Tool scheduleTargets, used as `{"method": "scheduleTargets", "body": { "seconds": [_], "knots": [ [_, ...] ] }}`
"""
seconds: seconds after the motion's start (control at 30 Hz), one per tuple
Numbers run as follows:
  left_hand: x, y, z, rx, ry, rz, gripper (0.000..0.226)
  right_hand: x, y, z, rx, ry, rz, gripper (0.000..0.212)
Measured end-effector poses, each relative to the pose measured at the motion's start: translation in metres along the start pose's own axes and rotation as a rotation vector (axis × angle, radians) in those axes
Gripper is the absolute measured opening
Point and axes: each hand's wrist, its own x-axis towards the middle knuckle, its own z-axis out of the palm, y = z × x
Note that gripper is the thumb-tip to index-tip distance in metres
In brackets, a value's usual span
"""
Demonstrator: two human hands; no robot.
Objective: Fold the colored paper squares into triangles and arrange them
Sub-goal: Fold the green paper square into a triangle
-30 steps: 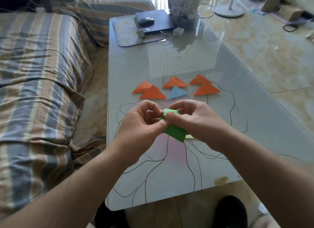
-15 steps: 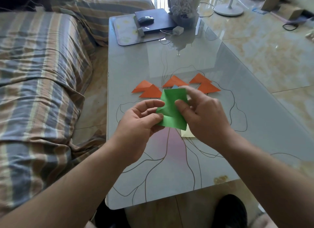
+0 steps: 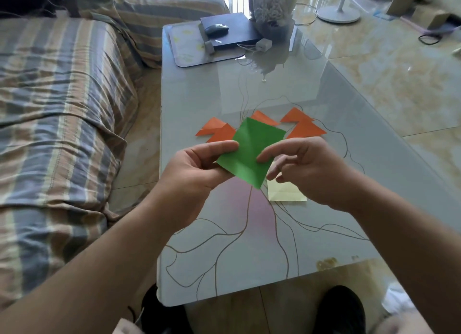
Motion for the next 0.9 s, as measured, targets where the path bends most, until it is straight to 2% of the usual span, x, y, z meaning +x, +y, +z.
{"method": "scheduleTargets", "body": {
  "seconds": [0.13, 0.27, 0.4, 0.57, 0.63, 0.77, 0.9],
  "knots": [
    [-0.001, -0.002, 0.001, 0.066, 0.039, 0.072, 0.024, -0.001, 0.001, 0.010, -0.037, 0.032, -0.054, 0.036],
    [-0.004, -0.001, 0.007, 0.040, 0.089, 0.073, 0.029, -0.001, 0.001, 0.017, -0.016, 0.051, -0.036, 0.040],
    [-0.004, -0.001, 0.010, -0.053, 0.144, 0.030, 0.023, -0.005, -0.003, 0.020, 0.117, -0.018, 0.019, 0.038],
    [-0.003, -0.003, 0.012, -0.159, 0.180, -0.065, 0.038, -0.003, -0.005, 0.031, 0.221, 0.133, 0.035, 0.019],
    [-0.004, -0.005, 0.013, -0.171, 0.171, -0.088, 0.041, -0.002, -0.004, 0.033, 0.258, 0.174, 0.027, 0.024],
    [-0.005, -0.006, 0.014, -0.174, 0.157, -0.126, 0.051, -0.001, -0.003, 0.033, 0.316, 0.227, 0.054, 0.048],
    [-0.005, -0.007, 0.016, -0.246, 0.153, -0.167, 0.040, 0.001, 0.000, 0.035, 0.487, 0.246, 0.174, 0.043]
  ]
}}
